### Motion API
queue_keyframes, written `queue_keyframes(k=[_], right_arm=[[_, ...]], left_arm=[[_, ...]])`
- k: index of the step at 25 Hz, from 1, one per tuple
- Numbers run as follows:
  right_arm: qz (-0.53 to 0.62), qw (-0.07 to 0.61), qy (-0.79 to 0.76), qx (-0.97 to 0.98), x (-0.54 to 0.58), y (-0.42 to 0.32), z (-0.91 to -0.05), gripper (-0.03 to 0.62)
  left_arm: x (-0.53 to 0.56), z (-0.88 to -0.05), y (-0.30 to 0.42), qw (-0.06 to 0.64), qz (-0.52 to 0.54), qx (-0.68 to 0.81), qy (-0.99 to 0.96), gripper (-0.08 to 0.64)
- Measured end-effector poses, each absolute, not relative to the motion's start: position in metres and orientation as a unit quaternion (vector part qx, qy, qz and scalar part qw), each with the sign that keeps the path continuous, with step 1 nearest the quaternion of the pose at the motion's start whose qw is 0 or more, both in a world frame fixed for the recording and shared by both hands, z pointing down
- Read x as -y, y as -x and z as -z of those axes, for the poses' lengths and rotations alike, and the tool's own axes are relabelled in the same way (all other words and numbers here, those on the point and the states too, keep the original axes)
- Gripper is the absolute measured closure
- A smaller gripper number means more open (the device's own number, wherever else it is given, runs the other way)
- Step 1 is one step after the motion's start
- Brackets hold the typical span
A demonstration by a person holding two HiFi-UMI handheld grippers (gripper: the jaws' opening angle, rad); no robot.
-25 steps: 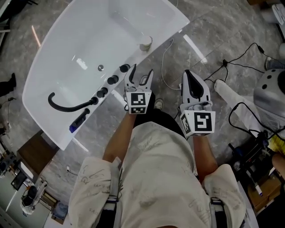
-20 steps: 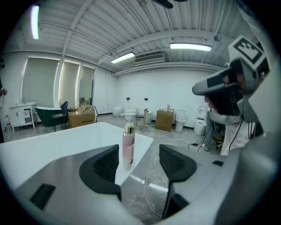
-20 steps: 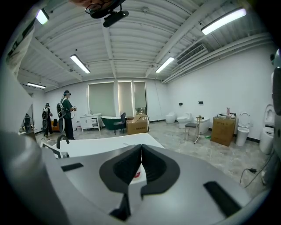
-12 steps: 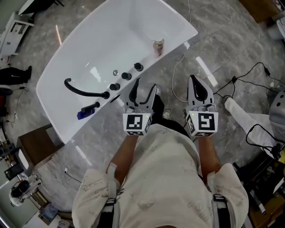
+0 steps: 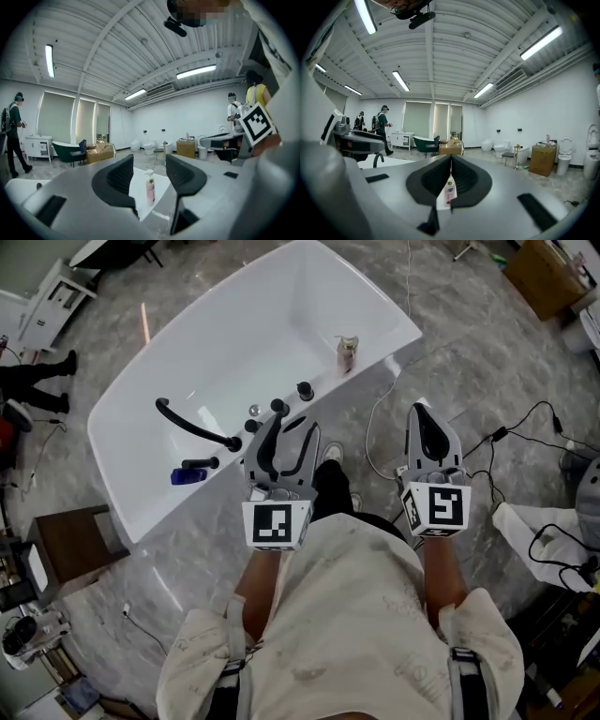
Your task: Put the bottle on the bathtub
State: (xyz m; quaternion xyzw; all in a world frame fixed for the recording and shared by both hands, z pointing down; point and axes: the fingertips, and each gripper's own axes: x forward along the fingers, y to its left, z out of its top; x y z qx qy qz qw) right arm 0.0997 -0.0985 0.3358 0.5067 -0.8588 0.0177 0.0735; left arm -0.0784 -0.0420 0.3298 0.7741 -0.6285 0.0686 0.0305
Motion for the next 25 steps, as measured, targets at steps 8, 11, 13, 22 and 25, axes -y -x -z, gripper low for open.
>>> queue_keyframes(k=[8, 11, 13, 22, 25], right_arm=[[0.029, 0.032, -0.507, 0.861, 0.083, -0.106, -0.277, 0.603], [0.035, 0.024, -0.512, 0.858, 0.081, -0.111, -0.267, 0.603], [0.038, 0.023, -0.514, 0.857, 0.080, -0.113, -0.264, 0.603], [0.042, 0.014, -0.518, 0.854, 0.079, -0.117, -0.258, 0.603], [0.044, 0.017, -0.516, 0.856, 0.078, -0.115, -0.258, 0.603]], left_arm=[[0.036, -0.292, 0.075, -0.001, -0.058, 0.644, -0.763, 0.398], [0.035, -0.283, 0.074, 0.005, -0.042, 0.646, -0.762, 0.416], [0.035, -0.277, 0.073, -0.002, -0.040, 0.646, -0.762, 0.431], [0.034, -0.253, 0.075, -0.028, -0.020, 0.648, -0.761, 0.538], [0.032, -0.251, 0.074, -0.031, -0.016, 0.646, -0.763, 0.552]])
